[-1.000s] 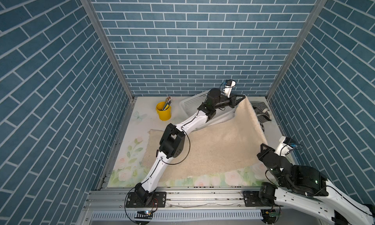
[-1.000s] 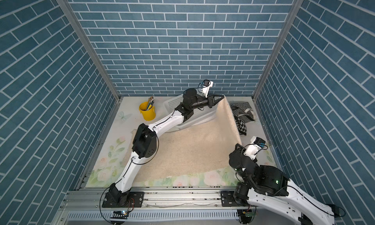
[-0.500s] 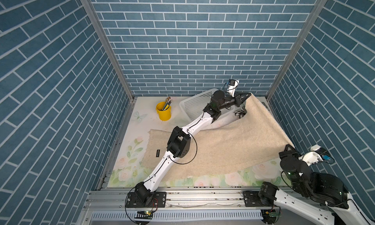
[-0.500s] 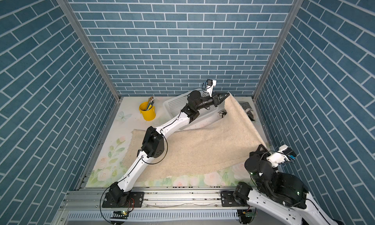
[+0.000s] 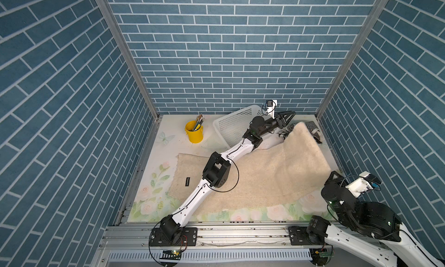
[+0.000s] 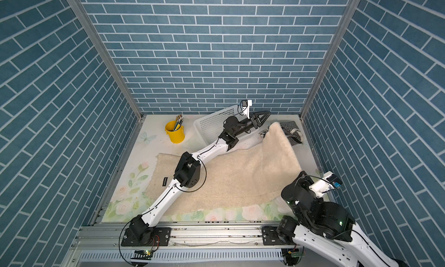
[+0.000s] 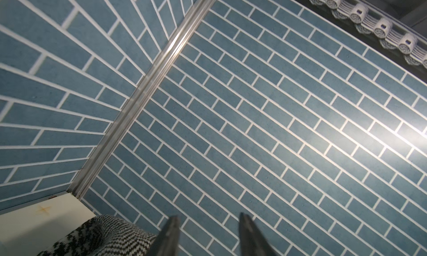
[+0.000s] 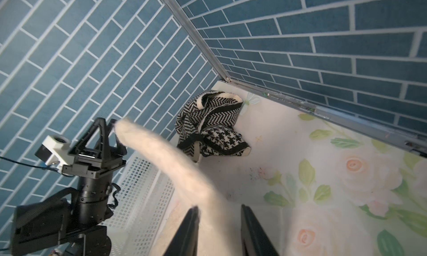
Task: Roll up the scarf and place it into the basket
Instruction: Adjust the scarf at the center of the board.
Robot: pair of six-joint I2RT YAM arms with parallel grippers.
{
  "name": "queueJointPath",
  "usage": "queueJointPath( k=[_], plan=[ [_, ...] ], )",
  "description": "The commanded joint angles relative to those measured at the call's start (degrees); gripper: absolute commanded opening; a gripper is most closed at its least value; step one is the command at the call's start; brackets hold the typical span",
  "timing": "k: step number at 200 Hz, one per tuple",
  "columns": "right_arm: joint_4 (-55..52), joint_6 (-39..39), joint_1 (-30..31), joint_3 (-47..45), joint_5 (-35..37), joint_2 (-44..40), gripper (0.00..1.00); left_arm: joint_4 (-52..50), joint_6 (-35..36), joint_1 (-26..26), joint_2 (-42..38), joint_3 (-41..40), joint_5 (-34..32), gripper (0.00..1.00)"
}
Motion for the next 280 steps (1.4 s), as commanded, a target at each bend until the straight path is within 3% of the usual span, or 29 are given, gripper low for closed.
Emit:
queueJointPath(
  k=[1,17,34,42,50,61,71,81,95,115,137,157,164,172,198,225,252,280],
  plan=[
    [-1.7,1.0,-0.3,-0.3,-0.6,1.4,0.48,9.5,-3.5,1.8,-2.0,2.7,-2.7,0.95],
    [0.1,-2.3,-0.3,0.8,-0.2,3.2,0.51,13.2,-7.0,4.4,-6.8,0.0,-0.8,1.00],
    [7.2,-12.5,-0.2,1.9,0.0,4.8,0.55,18.8,-13.1,8.4,-15.6,-10.6,4.6,1.00],
    [14.9,-22.0,-0.3,1.3,-0.7,5.2,0.56,23.5,-15.7,10.5,-22.0,-20.8,7.1,1.00],
    [22.7,-30.5,-0.2,0.2,-2.9,5.6,0.56,27.8,-17.5,12.7,-30.3,-35.9,8.0,1.00],
    [34.0,-41.3,-0.3,-1.8,-7.5,6.7,0.57,28.5,-12.6,15.7,-43.5,-56.7,6.2,1.00],
    [40.7,-46.1,-0.6,-3.3,-11.5,8.7,0.57,20.8,-4.2,18.3,-57.0,-72.1,3.4,1.00],
    [47.0,-52.1,-0.9,-4.2,-17.2,11.8,0.57,6.2,5.1,20.2,-69.4,-81.1,-2.6,1.00],
    [52.5,-56.6,-1.3,-3.9,-24.4,17.6,0.57,-17.9,15.2,21.0,-83.0,-86.2,-14.8,1.00],
    [60.4,-63.8,-2.2,-2.8,-38.6,26.7,0.58,-43.5,16.3,22.8,-93.8,-87.8,-30.2,1.00],
    [65.4,-70.2,-2.6,1.0,-57.3,38.9,0.59,-66.0,12.0,27.3,-98.2,-88.2,-40.2,1.00],
    [67.2,-75.0,-1.7,5.7,-71.9,50.4,0.58,-76.0,7.6,35.7,-98.4,-91.5,-35.3,0.94],
    [67.2,-76.8,-0.1,7.2,-73.2,53.6,0.58,-77.2,7.3,37.9,-97.7,-92.9,-32.8,0.84],
    [66.9,-79.8,1.7,9.1,-74.9,57.0,0.58,-78.8,6.4,39.7,-96.7,-94.2,-31.7,0.80],
    [66.3,-85.0,6.2,14.3,-79.3,66.4,0.58,-83.0,2.9,47.1,-94.7,-97.1,-30.5,0.81],
    [62.6,-89.1,9.5,21.8,-81.3,75.6,0.58,-82.5,3.0,54.9,-94.7,-101.4,-24.8,0.86],
    [61.8,-90.5,10.6,25.1,-80.3,79.9,0.58,-86.7,3.4,56.1,-92.4,-103.9,-24.1,0.89],
    [63.2,-89.1,10.1,23.7,-77.3,79.6,0.58,-89.4,0.2,56.0,-96.0,-110.2,-26.0,0.81]
  ],
)
